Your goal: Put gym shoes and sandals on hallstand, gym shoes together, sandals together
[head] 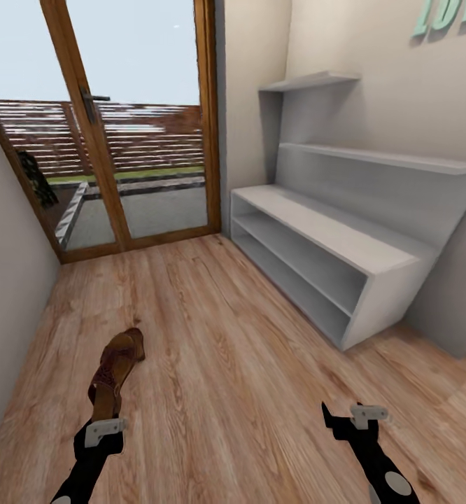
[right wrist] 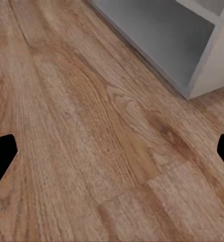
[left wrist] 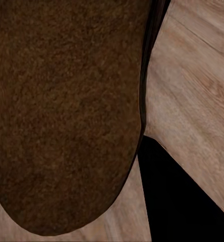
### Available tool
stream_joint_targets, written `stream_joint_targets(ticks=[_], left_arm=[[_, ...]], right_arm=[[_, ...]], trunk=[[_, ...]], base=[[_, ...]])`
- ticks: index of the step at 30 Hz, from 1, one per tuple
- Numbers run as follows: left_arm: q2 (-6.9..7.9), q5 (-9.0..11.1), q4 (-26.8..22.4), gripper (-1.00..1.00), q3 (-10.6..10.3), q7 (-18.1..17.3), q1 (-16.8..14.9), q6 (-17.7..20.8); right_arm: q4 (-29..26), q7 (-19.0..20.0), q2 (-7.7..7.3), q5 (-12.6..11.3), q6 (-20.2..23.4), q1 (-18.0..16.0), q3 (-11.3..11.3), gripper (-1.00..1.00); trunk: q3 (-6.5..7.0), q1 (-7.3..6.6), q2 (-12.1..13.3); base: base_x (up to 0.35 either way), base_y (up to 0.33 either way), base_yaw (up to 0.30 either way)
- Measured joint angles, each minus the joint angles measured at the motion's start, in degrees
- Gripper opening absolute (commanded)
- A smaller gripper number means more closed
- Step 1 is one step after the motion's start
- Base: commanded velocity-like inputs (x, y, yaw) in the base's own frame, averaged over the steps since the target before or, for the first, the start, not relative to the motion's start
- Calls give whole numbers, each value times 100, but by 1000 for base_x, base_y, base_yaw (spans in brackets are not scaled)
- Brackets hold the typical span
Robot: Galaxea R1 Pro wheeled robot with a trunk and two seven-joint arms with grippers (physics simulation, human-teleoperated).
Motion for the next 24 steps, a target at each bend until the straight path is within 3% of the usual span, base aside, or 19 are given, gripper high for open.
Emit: stream_joint_targets(ticks=[10, 24], left_arm=[[0, 0, -3, -100, -1, 1, 1, -1], [0, 0, 4, -100, -1, 2, -1, -2]], right_arm=[[-1, 2, 0, 0, 1, 0, -1, 100], [-1, 4, 0, 0, 2, 1, -1, 100]], trunk=[[46, 0, 0], [121, -1, 0]], base=[[295, 157, 253], [334, 15, 236]])
